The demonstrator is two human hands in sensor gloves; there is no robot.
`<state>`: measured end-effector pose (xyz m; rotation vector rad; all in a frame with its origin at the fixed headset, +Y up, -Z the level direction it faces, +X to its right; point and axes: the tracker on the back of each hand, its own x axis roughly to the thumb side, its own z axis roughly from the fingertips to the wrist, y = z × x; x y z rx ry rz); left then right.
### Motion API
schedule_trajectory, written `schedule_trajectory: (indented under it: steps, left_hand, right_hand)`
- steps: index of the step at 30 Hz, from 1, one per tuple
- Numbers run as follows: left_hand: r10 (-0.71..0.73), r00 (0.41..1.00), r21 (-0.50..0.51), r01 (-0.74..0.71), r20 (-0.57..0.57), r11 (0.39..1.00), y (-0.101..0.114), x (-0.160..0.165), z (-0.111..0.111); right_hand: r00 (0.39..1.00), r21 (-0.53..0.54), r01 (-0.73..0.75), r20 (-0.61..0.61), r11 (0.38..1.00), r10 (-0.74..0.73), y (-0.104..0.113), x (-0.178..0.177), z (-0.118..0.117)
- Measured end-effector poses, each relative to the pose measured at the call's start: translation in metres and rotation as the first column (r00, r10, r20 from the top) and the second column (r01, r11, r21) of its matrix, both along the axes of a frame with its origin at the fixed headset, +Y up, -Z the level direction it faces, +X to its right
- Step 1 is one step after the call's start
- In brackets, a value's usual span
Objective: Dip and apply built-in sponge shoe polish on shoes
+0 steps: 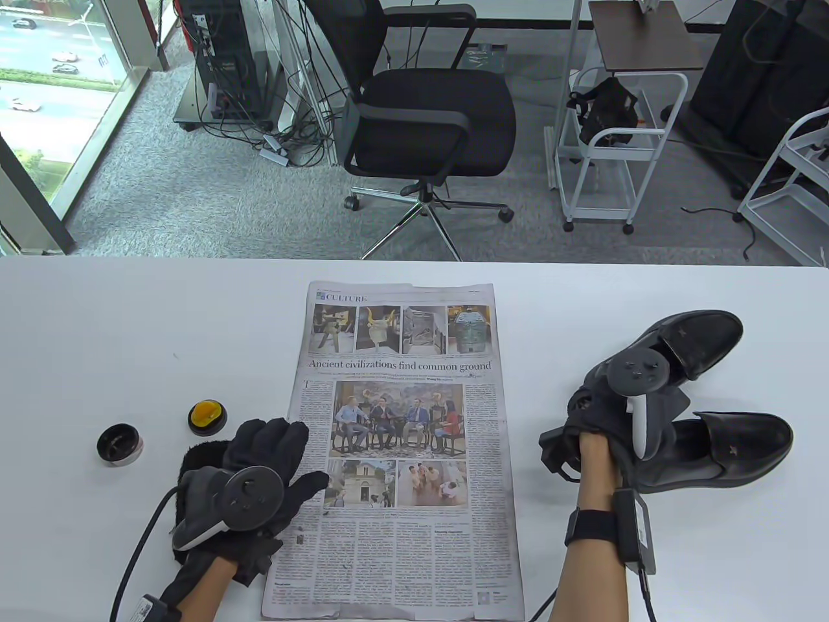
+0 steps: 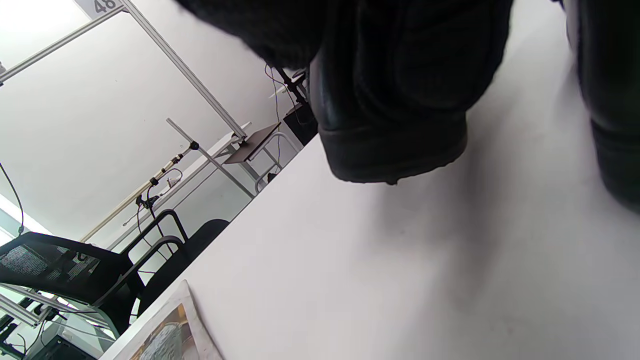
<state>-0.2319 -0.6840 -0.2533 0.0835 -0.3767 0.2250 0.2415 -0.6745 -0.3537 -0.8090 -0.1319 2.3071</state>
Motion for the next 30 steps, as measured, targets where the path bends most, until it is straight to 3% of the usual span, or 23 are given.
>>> schedule_trajectory:
  steps: [6, 11, 17, 22, 26, 30]
  left_hand:
    - [-0.002, 1.000, -0.014, 0.002, -0.008, 1.000, -0.001, -0.002, -0.003]
    - [-0.003, 1.000, -0.023, 0.003, -0.011, 1.000, -0.002, -0.002, -0.005]
    - [0.005, 1.000, -0.021, -0.005, -0.011, 1.000, -0.001, -0.003, -0.004]
    - [0.021, 1.000, -0.011, -0.021, -0.004, 1.000, 0.003, -0.002, -0.002]
    - [0.032, 0.999, -0.013, -0.032, -0.002, 0.999, 0.003, -0.002, -0.002]
    - [0.031, 1.000, -0.021, -0.031, -0.001, 0.999, 0.002, -0.002, -0.002]
  right_hand:
    - [0.997, 0.027, 0.046, 0.052, 0.999, -0.048, -0.012, 0.003, 0.000]
    - [0.999, 0.025, 0.033, 0.001, 0.999, -0.033, -0.014, -0.007, -0.002]
    - [0.961, -0.114, -0.275, -0.005, 0.955, 0.276, 0.019, -0.015, 0.007]
    - [0.954, -0.197, -0.284, 0.045, 0.938, 0.298, 0.036, 0.006, 0.025]
    - [0.951, -0.364, -0.272, 0.042, 0.891, 0.307, 0.027, 0.024, 0.041]
    - [0.936, -0.394, -0.311, 0.031, 0.865, 0.351, 0.005, 0.031, 0.048]
